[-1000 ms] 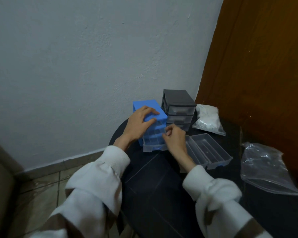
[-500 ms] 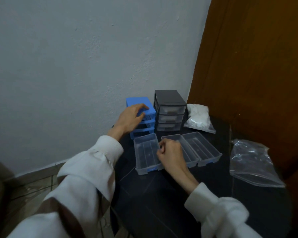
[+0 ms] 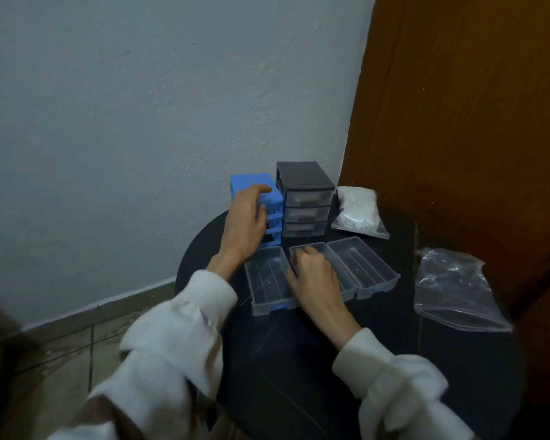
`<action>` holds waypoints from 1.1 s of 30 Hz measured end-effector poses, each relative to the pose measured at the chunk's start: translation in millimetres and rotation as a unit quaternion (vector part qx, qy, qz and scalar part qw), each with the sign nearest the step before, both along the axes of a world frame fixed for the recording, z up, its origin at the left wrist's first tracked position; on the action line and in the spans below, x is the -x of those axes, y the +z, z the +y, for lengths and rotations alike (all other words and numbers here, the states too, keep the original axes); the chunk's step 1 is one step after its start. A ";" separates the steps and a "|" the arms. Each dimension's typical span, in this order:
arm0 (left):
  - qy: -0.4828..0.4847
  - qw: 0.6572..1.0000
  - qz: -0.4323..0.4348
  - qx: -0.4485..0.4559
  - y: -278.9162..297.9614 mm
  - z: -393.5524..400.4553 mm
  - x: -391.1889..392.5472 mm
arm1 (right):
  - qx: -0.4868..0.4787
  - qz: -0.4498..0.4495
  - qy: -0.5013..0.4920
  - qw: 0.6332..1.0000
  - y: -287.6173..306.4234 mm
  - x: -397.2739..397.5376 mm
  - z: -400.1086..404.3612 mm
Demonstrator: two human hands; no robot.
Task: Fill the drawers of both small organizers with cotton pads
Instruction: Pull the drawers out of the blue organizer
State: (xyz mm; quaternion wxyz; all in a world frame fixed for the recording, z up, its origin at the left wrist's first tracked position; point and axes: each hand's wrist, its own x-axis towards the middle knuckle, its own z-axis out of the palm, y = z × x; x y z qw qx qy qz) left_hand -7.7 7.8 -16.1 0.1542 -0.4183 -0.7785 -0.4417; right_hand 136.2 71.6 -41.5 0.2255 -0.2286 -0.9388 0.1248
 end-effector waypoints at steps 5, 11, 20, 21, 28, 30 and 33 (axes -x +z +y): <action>-0.033 0.994 -0.055 0.093 -32.0 -14.3 -63.8 | -0.029 -0.008 -0.064 0.997 2.5 -21.5 45.6; -0.016 0.939 -0.081 0.335 -46.3 -4.4 -92.6 | 0.086 -0.091 -0.061 0.990 -11.6 -29.1 62.0; -0.032 0.935 -0.062 0.348 -40.6 -43.6 -51.6 | 0.147 -0.084 -0.034 0.985 -14.2 1.2 22.8; -0.030 0.934 -0.057 0.352 -40.0 -48.4 -47.0 | 0.148 -0.087 -0.031 0.985 -14.5 5.7 18.5; -0.029 0.936 -0.042 0.348 -34.0 -50.8 -42.0 | 0.177 -0.030 -0.032 0.983 -7.7 9.0 10.3; -0.040 0.953 -0.027 0.298 -28.9 -40.8 -52.4 | 0.180 0.008 -0.036 0.983 2.7 -3.8 20.1; -0.075 0.978 -0.033 0.193 -17.8 -15.5 -75.4 | 0.154 0.046 -0.085 0.983 18.8 -37.3 48.5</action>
